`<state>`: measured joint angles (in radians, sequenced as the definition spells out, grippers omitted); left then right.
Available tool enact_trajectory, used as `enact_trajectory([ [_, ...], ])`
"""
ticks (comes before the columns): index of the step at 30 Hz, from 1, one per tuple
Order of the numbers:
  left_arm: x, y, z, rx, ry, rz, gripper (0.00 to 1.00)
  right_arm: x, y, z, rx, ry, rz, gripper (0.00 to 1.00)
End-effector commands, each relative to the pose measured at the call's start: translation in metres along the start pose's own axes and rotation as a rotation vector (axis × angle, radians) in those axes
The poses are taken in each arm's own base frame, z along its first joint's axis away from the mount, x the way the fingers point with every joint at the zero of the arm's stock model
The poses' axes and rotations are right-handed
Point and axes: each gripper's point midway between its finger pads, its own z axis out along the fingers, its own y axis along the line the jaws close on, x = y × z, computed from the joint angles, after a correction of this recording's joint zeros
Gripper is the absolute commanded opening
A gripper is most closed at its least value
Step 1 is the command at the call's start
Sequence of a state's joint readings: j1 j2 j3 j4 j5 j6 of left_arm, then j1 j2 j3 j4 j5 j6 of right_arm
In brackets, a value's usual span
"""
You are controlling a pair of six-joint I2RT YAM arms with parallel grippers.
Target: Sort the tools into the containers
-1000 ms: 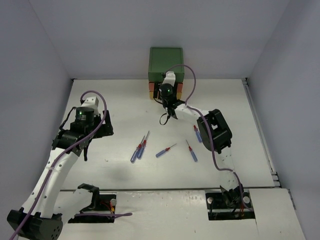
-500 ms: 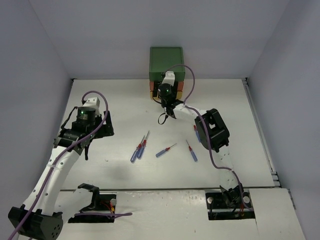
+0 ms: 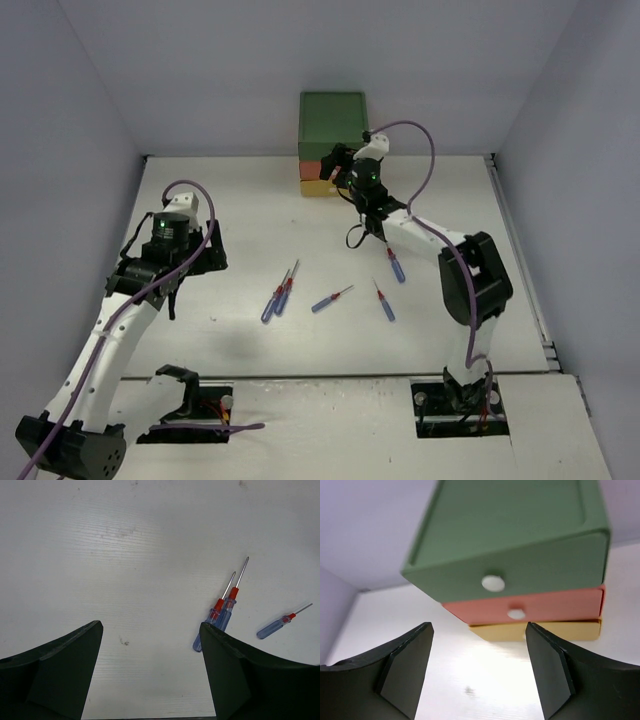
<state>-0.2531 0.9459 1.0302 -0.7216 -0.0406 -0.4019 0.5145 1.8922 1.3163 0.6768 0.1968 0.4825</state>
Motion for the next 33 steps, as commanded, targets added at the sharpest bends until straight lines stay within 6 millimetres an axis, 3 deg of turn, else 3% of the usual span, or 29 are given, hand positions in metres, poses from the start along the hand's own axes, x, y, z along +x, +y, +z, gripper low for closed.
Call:
enact_trajectory([
  [1, -0.015, -0.005, -0.008, 0.027, -0.062, -0.007, 0.75, -0.050, 0.023, -0.015, -0.116, -0.099, 0.249, 0.73],
  [6, -0.018, -0.006, -0.013, 0.034, -0.079, -0.009, 0.75, -0.056, 0.026, -0.006, -0.154, -0.085, 0.366, 0.70],
  [13, -0.016, -0.004, -0.015, 0.035, -0.086, -0.008, 0.75, -0.066, 0.034, 0.006, -0.178, -0.102, 0.390, 0.65],
  [17, -0.015, -0.004, -0.017, 0.036, -0.090, -0.010, 0.75, -0.058, 0.029, 0.018, -0.166, -0.089, 0.426, 0.59],
  [24, -0.015, -0.004, -0.019, 0.041, -0.098, -0.015, 0.75, -0.046, 0.017, 0.030, -0.134, -0.106, 0.466, 0.58],
  [33, -0.011, -0.001, -0.018, 0.029, -0.091, -0.015, 0.75, -0.055, 0.019, 0.045, -0.155, -0.136, 0.470, 0.52],
])
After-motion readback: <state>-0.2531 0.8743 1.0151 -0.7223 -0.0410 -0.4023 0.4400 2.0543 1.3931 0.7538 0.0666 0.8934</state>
